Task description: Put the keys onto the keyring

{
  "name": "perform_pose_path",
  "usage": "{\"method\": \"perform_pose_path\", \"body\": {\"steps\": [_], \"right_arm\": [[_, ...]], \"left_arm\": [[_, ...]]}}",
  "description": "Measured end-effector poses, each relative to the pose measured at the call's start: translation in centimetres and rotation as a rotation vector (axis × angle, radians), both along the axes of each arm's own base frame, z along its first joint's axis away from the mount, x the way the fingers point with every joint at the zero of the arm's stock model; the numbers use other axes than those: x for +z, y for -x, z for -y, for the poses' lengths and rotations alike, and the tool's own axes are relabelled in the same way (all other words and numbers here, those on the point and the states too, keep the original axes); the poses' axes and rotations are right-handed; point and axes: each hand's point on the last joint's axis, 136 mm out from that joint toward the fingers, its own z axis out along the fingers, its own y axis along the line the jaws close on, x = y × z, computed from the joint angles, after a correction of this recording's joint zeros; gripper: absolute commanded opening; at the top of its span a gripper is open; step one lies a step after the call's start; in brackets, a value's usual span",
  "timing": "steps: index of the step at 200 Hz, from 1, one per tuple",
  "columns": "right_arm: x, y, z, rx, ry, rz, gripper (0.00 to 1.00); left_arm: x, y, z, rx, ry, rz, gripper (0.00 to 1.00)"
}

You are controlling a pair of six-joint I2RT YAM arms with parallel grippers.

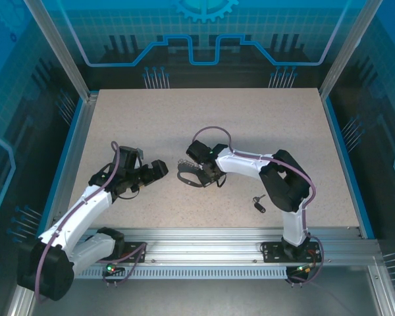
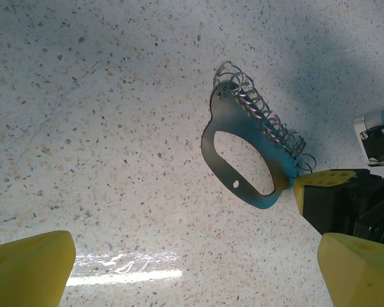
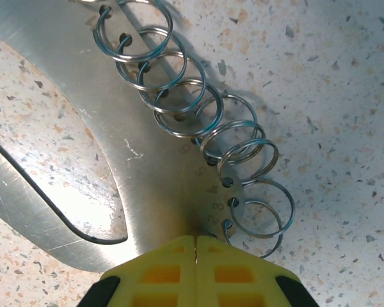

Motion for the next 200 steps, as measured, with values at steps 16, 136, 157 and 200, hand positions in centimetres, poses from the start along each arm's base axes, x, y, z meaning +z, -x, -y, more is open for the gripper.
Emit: {"method": "perform_pose_path", "body": {"steps": [16,136,157,200], "right_arm": [[0.3,-0.2,0.0,0.005,-0.002,-0.002,0.00],[14.3,-1.1,-3.1,0.024,-0.526,0.087,0.00],[17.1,-1.0,-3.5,0.034,-0.606,0.130,0.00],[22.4,-0.8,-3.4,0.033,-0.738,0.218,0.00]], "left_arm": [[0.0,0.0,0.0,0.000,0.000,0.000,0.99],[6.9,-2.2,1.9,-0.049,0.094,0.140,0.98],[9.6,-2.8,2.5,-0.069,0.129,0.192,0.97],[15.4,-3.9,4.1,-0.130,0.207,0.290,0.90]]}}
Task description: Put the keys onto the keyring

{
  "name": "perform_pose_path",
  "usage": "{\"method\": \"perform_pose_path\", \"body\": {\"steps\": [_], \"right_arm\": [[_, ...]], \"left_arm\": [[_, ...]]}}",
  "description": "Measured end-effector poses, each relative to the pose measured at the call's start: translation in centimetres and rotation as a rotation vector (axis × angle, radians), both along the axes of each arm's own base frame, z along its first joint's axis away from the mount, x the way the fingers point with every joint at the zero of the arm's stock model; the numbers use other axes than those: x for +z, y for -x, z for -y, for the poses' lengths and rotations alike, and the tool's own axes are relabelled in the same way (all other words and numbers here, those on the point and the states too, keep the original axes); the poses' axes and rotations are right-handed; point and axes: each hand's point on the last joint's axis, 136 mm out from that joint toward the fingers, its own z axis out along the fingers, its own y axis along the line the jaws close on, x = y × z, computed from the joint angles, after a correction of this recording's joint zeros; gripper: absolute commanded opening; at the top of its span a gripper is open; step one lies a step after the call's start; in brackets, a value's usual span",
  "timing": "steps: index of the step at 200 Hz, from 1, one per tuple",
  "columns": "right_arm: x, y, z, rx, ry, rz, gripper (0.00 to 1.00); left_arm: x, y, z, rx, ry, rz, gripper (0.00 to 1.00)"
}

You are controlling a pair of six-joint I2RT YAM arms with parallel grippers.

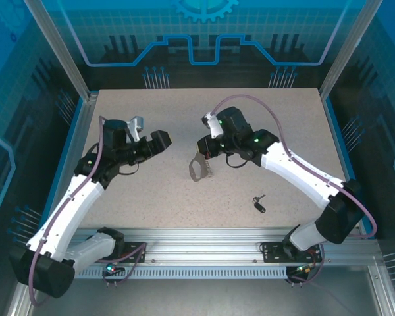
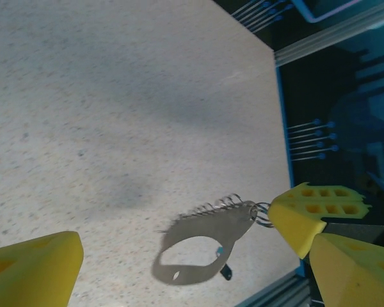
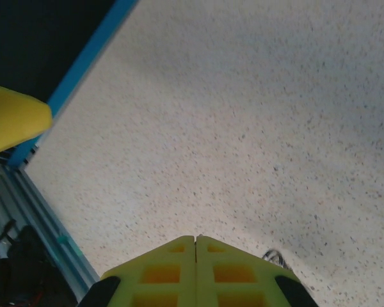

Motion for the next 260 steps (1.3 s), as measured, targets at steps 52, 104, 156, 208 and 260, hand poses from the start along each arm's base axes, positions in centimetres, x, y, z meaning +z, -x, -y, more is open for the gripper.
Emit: {"method": "perform_pose_path", "body": {"steps": [52,104,156,208,260], "right_arm": [[6.1,-0.6,1.7,-0.068,-0.170,0.079,0.00],[10.1,-2.7,4.5,-0.136,-0.332,0.087,0.00],[16.5,-4.9,5.7,-0.117,-0.483,0.130,0.00],[18.1,-7.5,6.4,-0.083,-0.595,0.111,0.00],[17.4,-8.7,6.3,-0.033,-0.652,0.043,0.00]], "left_arm": [[3.9,-1.6,2.2,-0.085,0.092,0.048,0.78],[8.1,-3.3,5.0,-0.183,0.165,0.138,0.75],[13.0,-4.0,8.9,-0.278,0.177,0.247,0.82],[14.3,-6.1,10.7,-0.311,0.201,0.344,0.62],[14.4,-8.2,12.7,-0.382,0.241,0.377,0.59]]}}
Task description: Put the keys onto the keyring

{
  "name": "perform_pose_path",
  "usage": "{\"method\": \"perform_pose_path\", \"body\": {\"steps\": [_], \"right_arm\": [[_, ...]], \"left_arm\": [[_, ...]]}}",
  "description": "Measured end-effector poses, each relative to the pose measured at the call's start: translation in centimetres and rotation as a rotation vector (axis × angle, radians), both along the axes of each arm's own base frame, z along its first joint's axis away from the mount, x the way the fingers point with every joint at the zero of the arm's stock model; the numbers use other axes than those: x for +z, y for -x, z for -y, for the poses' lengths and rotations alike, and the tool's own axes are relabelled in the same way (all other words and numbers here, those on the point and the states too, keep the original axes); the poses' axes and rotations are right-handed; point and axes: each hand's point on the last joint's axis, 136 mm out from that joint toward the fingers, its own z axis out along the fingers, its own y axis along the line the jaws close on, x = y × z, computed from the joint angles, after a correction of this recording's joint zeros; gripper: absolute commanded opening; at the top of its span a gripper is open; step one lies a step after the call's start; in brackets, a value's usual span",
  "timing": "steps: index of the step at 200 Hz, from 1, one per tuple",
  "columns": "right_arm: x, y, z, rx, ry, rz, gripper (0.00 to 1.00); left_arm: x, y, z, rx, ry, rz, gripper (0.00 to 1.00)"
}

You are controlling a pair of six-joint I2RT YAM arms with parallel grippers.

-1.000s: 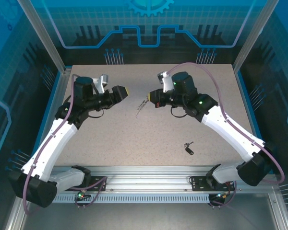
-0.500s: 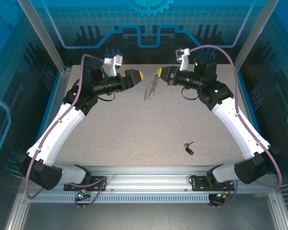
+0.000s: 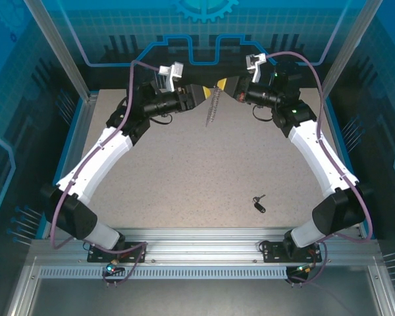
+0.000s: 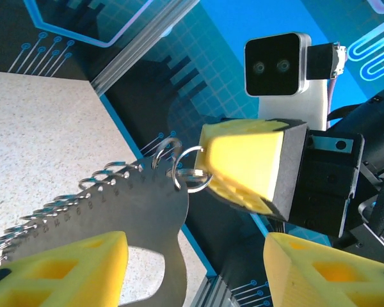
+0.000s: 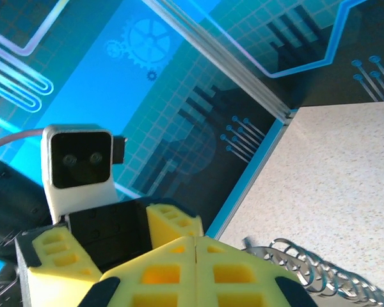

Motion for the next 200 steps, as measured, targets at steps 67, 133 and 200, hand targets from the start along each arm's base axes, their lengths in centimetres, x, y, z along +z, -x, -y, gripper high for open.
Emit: {"method": "perform_pose_path", "body": {"steps": [67,133,200], "right_arm": [[2.2,1.4,-0.5,0.101,-0.036,0.049,0.00],[2.9,1.7,-0.6,0.133,-0.061,0.054,0.00],[3.7,1.7,-0.6,0.133,-0.092,0.052,0.00]], "left_arm": [[3.3,0.1,0.0,-0.038,0.046,0.094,0.55],[3.2,-0.4,0.6,-0.088,0.075,0.098,0.56],[5.2,0.0,0.8,-0.121,0.148,0.128,0.54]]}}
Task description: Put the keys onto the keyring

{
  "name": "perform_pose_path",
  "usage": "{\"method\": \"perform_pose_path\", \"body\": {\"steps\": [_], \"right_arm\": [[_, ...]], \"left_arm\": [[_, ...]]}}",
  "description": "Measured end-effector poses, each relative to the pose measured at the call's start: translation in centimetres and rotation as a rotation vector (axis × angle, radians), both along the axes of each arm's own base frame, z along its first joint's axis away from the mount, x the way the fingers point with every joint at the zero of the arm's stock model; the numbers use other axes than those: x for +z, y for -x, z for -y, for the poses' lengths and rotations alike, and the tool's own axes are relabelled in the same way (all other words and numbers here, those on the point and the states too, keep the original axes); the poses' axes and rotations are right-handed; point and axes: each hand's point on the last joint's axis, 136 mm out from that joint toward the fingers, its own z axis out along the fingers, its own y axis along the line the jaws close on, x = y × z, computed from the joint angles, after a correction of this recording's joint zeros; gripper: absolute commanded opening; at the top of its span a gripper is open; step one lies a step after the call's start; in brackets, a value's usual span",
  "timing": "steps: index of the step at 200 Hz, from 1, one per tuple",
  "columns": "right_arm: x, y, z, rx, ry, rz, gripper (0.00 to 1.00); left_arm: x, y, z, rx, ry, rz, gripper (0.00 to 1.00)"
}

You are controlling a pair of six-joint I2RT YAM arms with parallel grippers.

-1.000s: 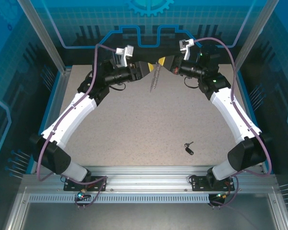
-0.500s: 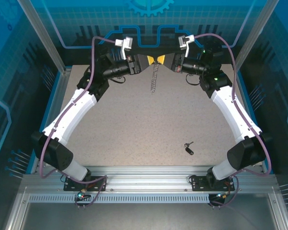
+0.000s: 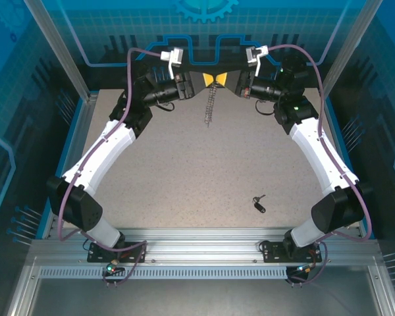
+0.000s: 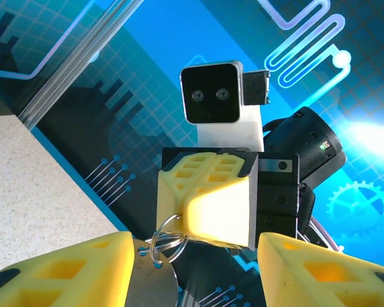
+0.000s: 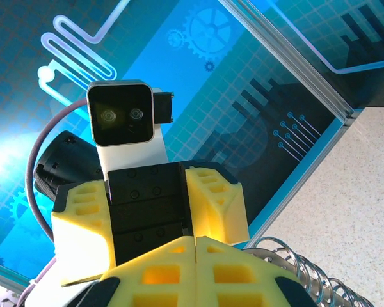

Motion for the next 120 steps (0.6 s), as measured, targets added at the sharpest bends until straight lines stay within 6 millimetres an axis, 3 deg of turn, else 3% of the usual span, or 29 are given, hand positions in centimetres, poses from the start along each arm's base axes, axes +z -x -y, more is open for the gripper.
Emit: {"method": "perform_pose_path", "body": {"steps": [120], "right_arm": [[0.35,0.14,-0.05,0.009,-0.014,-0.003,0.00]], "left_arm": [[-0.12,0.11,0.14,-0.017,0.032,-0.011,0.53]]}}
